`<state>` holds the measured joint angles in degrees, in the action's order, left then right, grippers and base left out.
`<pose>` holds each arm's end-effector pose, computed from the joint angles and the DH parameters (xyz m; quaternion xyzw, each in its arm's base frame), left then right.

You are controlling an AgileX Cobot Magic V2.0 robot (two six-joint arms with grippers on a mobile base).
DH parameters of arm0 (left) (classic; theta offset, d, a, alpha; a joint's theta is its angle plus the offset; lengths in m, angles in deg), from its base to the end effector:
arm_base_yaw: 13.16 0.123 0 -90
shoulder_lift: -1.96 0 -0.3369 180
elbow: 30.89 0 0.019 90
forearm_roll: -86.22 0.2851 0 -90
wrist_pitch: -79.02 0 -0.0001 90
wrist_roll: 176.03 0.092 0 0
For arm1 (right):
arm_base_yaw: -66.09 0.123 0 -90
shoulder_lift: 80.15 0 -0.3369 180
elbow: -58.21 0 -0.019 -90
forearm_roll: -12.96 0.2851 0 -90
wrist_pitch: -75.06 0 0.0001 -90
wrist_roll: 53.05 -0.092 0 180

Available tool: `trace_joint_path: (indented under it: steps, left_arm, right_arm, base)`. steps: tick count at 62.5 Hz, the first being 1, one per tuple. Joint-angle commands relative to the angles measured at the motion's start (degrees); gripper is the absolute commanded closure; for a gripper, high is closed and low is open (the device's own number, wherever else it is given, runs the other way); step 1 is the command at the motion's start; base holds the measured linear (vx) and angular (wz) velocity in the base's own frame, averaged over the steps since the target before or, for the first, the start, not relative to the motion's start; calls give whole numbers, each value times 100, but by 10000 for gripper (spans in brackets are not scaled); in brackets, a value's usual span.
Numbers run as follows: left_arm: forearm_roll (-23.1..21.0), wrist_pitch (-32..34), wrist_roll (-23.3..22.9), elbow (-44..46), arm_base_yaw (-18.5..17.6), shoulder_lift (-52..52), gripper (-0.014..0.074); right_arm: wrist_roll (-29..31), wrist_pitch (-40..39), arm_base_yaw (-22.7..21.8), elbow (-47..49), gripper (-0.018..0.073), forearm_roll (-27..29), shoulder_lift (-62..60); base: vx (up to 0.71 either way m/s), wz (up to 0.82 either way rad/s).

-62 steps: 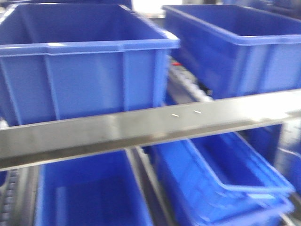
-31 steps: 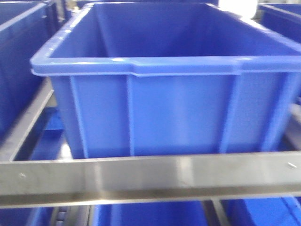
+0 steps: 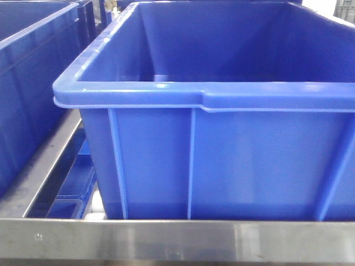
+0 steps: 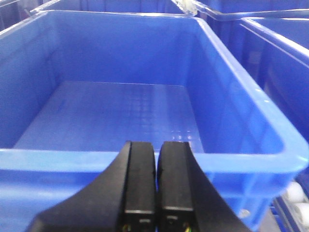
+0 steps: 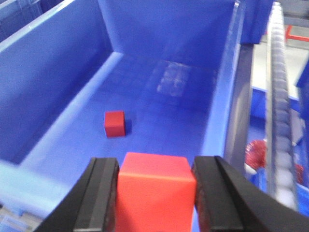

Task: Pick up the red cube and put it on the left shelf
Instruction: 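Approach the blue bin on the shelf with the held cube, then lower the red cube into the blue bin and open the right gripper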

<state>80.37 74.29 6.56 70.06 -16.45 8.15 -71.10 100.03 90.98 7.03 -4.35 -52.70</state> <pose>0.0395 -0.0031 0.2019 0.0033 0.7068 -0.0433 0.7061 0.0646 0.0172 0.3331 -0.1141 0.7715 0.0988 0.6181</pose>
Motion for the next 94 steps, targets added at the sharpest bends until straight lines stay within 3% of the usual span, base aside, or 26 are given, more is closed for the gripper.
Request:
trace_joint_path:
  steps: [1, 68, 83, 94]
  left_arm:
    - [-21, 520, -31, -136, -18, -70, 495]
    - [-21, 520, -31, -136, -18, -70, 495]
    - [-21, 520, -31, -136, -18, -70, 495]
    - [-21, 520, -31, -136, -18, -70, 495]
  right_arm:
    - [65, -486, -33, 152, 485, -151, 37]
    - [65, -629, -33, 197, 485, -151, 77]
    - [79, -311, 0, 1394, 485, -151, 1107]
    - [180, 400, 346, 2503, 485, -116, 2574]
  base:
    - [16, 0]
    - [1, 0]
    - [0, 0]
    - [0, 0]
